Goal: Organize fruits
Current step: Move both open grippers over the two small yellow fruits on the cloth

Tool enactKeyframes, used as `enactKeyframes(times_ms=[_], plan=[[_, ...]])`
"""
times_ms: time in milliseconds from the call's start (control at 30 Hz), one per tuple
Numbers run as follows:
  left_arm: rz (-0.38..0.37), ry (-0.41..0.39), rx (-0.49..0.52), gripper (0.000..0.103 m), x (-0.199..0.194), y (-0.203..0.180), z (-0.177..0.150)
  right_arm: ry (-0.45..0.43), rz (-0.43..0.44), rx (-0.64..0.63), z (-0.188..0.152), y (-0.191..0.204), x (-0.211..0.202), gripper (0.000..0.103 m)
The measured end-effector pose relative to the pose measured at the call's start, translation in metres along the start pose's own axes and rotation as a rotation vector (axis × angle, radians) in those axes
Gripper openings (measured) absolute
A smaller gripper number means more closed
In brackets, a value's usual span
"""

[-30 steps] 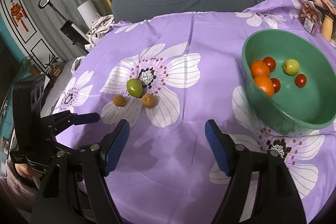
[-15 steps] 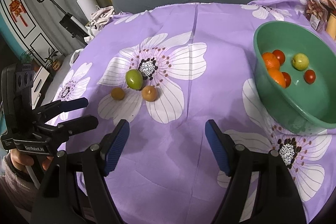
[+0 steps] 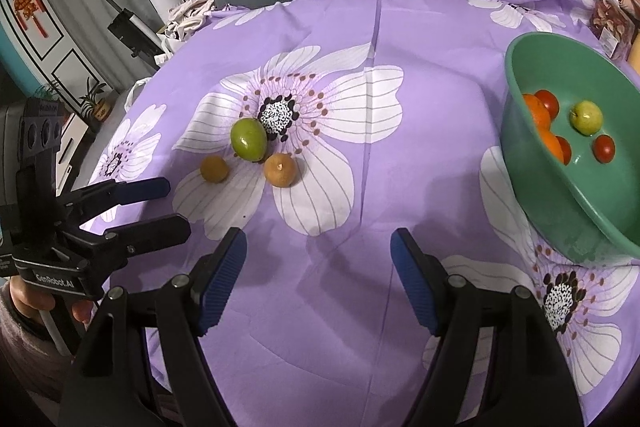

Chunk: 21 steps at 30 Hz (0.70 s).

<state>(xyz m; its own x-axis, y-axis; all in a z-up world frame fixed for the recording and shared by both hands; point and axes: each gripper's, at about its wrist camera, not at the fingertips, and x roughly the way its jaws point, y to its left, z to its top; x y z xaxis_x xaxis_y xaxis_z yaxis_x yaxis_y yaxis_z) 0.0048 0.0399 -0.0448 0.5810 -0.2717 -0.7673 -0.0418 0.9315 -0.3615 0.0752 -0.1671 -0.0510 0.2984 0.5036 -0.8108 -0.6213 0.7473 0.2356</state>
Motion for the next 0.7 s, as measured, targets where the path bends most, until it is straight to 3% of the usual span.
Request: enactKeyframes(times_ms=[700], plan=[[0.008, 0.031, 0.018, 0.09, 0.007, 0.004, 0.005, 0.021, 0.007, -0.022, 0.008, 0.007, 0.015, 0.075]])
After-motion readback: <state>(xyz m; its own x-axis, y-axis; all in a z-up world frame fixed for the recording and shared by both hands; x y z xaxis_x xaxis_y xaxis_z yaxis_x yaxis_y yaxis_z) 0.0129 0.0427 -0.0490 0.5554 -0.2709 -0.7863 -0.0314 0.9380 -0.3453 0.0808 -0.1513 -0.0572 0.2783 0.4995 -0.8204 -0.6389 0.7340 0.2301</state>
